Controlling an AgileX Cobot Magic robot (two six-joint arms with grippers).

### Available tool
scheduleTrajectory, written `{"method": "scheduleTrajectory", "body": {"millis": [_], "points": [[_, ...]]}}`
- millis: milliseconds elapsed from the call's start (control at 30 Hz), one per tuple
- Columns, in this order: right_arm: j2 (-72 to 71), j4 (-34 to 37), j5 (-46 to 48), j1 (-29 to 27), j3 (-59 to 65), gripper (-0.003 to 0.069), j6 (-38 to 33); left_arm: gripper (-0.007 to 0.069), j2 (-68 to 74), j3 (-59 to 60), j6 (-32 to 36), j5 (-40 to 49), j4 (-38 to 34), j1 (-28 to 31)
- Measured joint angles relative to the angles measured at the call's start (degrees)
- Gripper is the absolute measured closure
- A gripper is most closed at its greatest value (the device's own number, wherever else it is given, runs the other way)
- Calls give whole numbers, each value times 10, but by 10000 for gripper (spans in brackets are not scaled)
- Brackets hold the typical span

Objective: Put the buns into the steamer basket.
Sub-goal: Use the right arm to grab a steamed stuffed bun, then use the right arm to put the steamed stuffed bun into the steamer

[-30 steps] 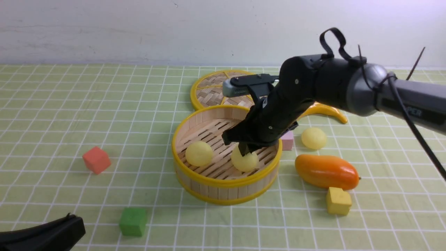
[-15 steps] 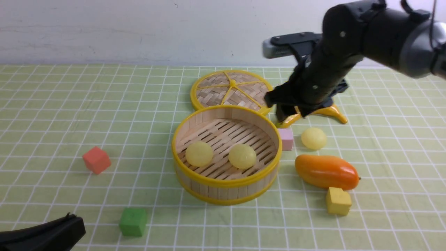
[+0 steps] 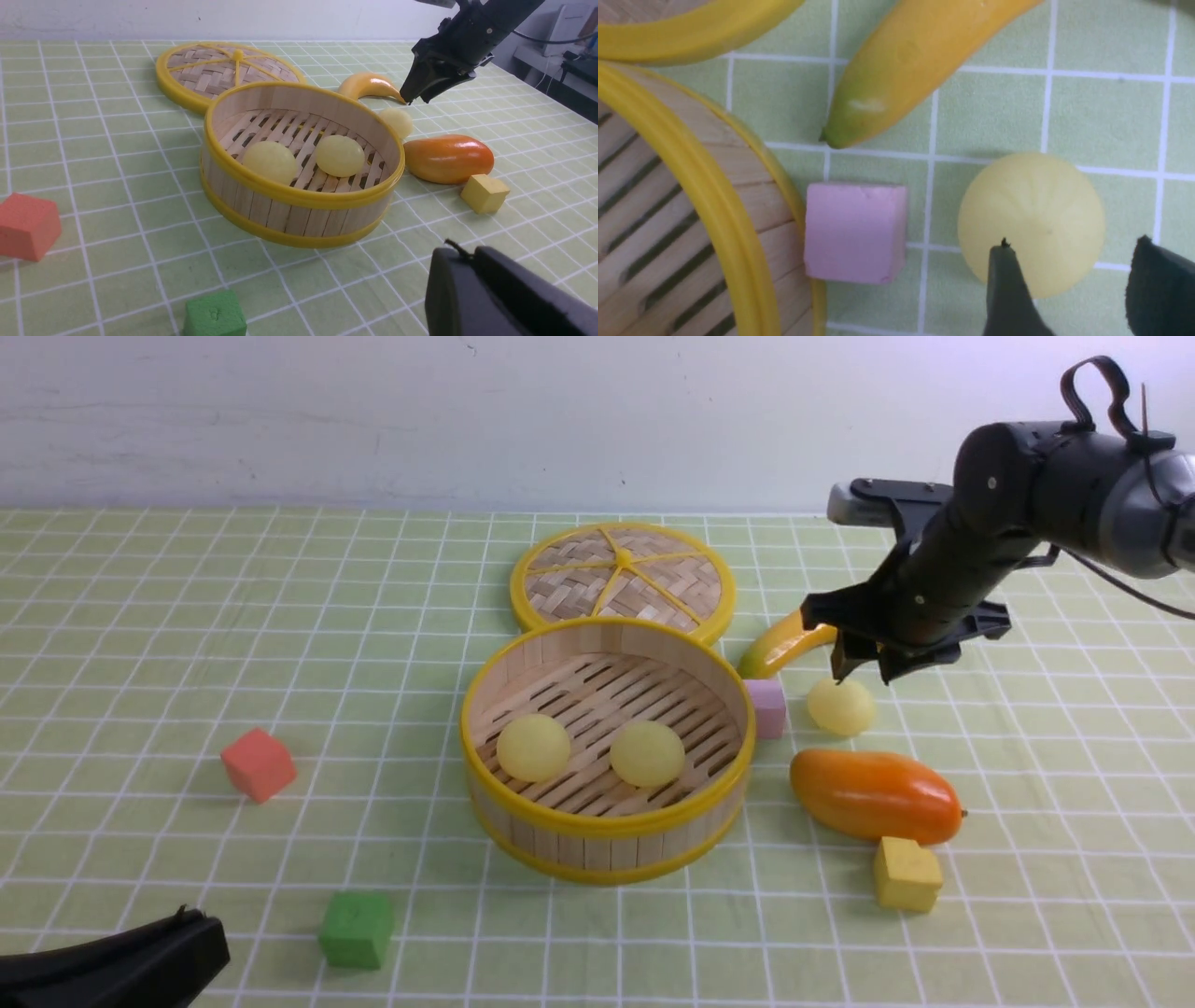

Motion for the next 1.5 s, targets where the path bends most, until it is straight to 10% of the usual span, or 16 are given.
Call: {"method": "scheduleTrajectory", "body": {"millis": [433,767,1500], "points": [[55,-5,-60,-2,-1,356,-1,582,0,0,0,0,0,0],[30,-7,-43,-1,-6,648,-32,568,0,0,0,0,0,0],[61,169,-239,177,-6,549,-151,546,0,0,0,0,-1,0]]}}
